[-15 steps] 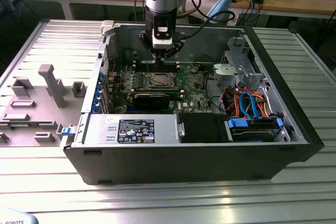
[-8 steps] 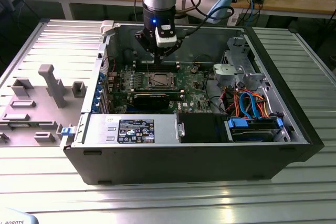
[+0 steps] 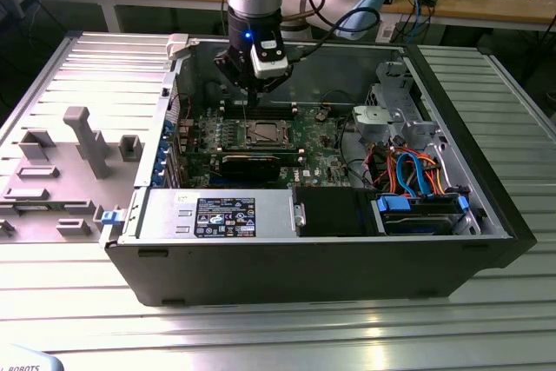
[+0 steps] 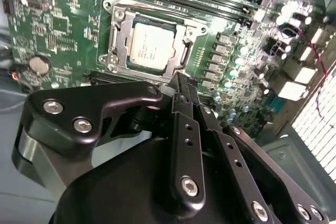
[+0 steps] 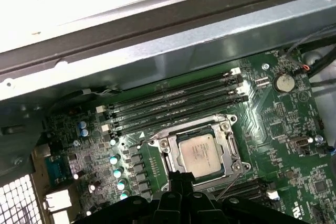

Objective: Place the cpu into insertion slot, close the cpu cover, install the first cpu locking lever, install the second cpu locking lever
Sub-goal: 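Install the first cpu locking lever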

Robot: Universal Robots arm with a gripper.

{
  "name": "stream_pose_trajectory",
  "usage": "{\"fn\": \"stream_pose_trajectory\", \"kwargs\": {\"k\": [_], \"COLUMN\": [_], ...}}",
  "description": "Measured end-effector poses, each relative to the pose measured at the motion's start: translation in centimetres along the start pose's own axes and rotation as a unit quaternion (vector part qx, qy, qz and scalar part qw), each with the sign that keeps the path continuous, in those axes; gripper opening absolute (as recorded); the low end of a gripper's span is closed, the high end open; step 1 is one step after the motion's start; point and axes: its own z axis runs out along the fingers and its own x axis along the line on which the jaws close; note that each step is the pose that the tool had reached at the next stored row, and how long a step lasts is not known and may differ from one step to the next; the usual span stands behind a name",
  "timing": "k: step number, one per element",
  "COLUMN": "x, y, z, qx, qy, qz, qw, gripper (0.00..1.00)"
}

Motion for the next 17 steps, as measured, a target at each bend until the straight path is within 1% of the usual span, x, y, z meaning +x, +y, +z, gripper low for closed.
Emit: {"fn": "stream_pose_trajectory", "kwargs": {"k": [2, 4, 5, 6, 8, 17], "x": [0.00, 0.00, 0.01, 0.07, 0.23, 0.25], "y": [0.00, 0.00, 0.00, -0.02, -0.05, -0.06], "z": [0.01, 0.03, 0.04, 0.07, 0.07, 0.06], "qx": [0.0000, -0.0001, -0.0002, -0.0003, -0.0005, -0.0004], "qy": [0.0005, 0.0011, 0.0013, 0.0014, 0.0015, 0.0016], "qz": [-0.020, -0.041, -0.053, -0.056, -0.059, -0.059], "qw": [0.99980, 0.99914, 0.99861, 0.99840, 0.99829, 0.99823], "gripper": [0.11, 0.11, 0.11, 0.11, 0.11, 0.11]}}
